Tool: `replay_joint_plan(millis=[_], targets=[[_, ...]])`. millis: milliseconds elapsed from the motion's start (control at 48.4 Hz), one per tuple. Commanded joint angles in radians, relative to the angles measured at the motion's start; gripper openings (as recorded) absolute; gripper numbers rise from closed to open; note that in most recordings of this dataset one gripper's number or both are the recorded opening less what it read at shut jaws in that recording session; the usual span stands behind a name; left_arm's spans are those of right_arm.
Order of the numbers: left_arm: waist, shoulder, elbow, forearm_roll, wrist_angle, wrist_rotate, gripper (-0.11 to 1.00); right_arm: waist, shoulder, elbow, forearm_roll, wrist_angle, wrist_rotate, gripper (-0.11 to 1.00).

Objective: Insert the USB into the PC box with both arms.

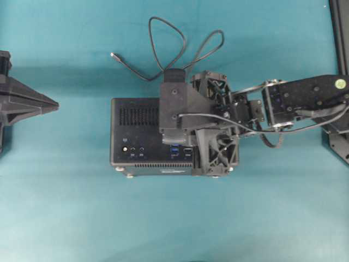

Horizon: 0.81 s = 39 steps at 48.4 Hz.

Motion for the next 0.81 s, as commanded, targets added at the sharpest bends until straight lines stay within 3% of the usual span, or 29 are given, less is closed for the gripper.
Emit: replay_joint_plan(millis=[0, 516, 661, 785], targets=[[-0.002, 0.003, -0.014, 0.002, -0.006, 0.000, 0.00, 0.008, 0.002, 0.002, 0.009, 0.003, -0.011, 0.12], [-0.002, 0.000, -0.012, 0.002, -0.008, 0.000, 0.00, 0.018, -0.037, -0.003, 0.005, 0.012, -0.002, 0.14], [0.000, -0.008, -0.012, 0.002, -0.006, 0.000, 0.00, 0.012, -0.043, -0.003, 0.005, 0.012, -0.003, 0.24], [0.000, -0.008, -0.012, 0.002, -0.006, 0.000, 0.00, 0.009, -0.043, -0.006, 0.005, 0.012, -0.002, 0.43]])
